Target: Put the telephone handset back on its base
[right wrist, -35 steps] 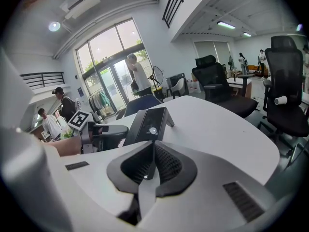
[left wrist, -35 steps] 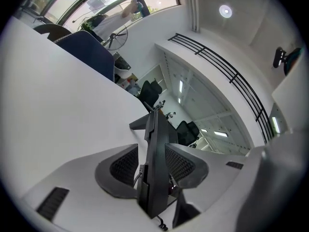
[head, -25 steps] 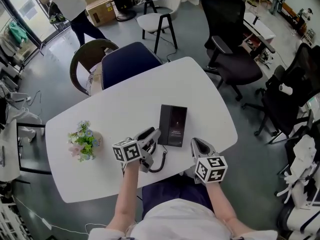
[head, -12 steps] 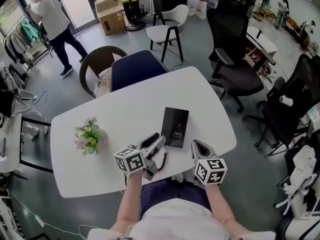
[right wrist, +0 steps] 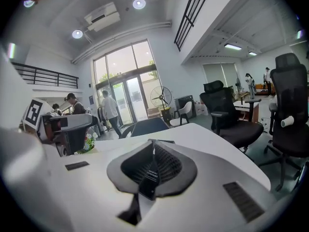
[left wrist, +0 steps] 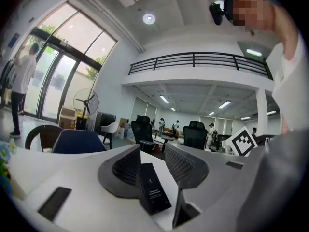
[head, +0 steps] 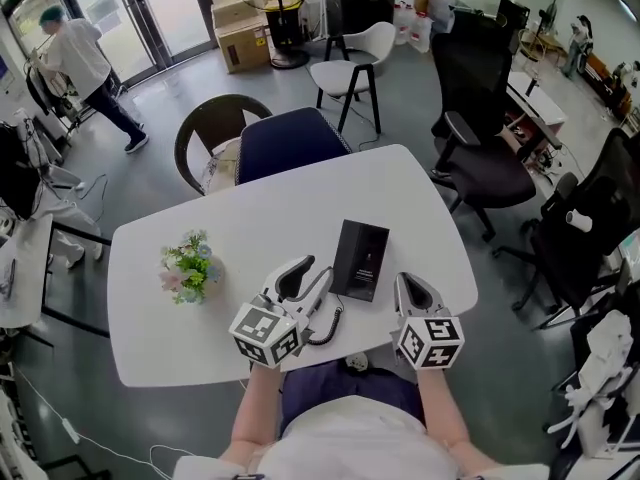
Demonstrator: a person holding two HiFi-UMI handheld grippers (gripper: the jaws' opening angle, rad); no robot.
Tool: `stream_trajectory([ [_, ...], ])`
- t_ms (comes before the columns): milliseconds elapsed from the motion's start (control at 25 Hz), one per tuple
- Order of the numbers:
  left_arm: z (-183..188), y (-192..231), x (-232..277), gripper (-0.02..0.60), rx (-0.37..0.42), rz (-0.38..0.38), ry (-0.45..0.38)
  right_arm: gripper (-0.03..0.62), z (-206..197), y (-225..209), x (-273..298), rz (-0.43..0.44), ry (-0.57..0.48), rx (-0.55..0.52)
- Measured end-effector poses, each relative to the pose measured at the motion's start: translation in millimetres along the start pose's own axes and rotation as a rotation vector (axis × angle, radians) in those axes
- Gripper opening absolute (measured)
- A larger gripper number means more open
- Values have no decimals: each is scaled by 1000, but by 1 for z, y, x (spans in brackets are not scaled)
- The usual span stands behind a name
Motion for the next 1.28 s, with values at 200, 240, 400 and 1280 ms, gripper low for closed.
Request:
stream_trajectory([
  [200,4,-2,-4,108,133,95,-27,37,18,3,-6,6,-71,-106],
  [240,2,-1,-5,98,123,104,-30,36,20,3,-7,4,-80,-117],
  [400,-11,3,-8,42,90,152,-17,36,25,-1,-12,3,-101,-119],
  [1280,-36,3,-1,15,91,171,65,32,16,-2,-17,-6,-73,-132],
])
Point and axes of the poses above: the fingertips, and each gripper's own axes: x forward along the fingers, y to its left, z out of its top, the point moved 8 cm from there along -x, backward along the fingers, and after that the axes turned 4 degrees about -z, right-handed, at the moved point
